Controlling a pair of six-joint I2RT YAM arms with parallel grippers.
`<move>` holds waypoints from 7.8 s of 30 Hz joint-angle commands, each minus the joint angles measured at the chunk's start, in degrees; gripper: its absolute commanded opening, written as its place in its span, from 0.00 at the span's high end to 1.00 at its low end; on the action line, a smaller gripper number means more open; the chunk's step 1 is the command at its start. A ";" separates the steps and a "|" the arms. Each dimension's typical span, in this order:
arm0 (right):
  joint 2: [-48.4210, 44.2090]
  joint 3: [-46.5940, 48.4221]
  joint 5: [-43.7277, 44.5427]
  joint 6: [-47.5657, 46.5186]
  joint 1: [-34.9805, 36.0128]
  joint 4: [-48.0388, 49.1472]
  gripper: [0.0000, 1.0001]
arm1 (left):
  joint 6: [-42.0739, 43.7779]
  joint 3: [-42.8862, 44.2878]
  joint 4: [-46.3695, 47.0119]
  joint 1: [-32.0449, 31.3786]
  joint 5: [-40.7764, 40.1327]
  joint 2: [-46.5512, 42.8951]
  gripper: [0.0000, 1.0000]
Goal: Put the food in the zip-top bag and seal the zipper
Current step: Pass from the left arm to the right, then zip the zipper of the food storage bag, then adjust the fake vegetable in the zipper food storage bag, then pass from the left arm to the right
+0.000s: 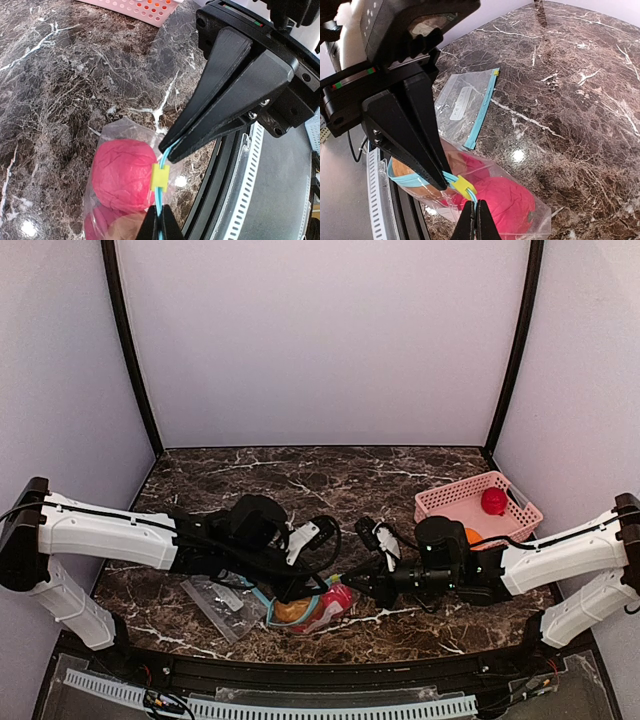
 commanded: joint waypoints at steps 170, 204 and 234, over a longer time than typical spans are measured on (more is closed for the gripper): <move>38.02 52.53 51.51 30.60 18.11 -63.63 0.01 | -31.49 -14.54 11.34 5.84 -6.94 -9.23 0.99; 3.47 30.37 30.99 16.99 13.65 -44.86 0.01 | -14.35 -10.39 10.23 5.93 -4.30 -11.69 0.99; -9.98 5.21 -18.13 3.16 0.12 -10.11 0.47 | -0.99 -3.51 8.06 4.47 28.95 -4.87 0.99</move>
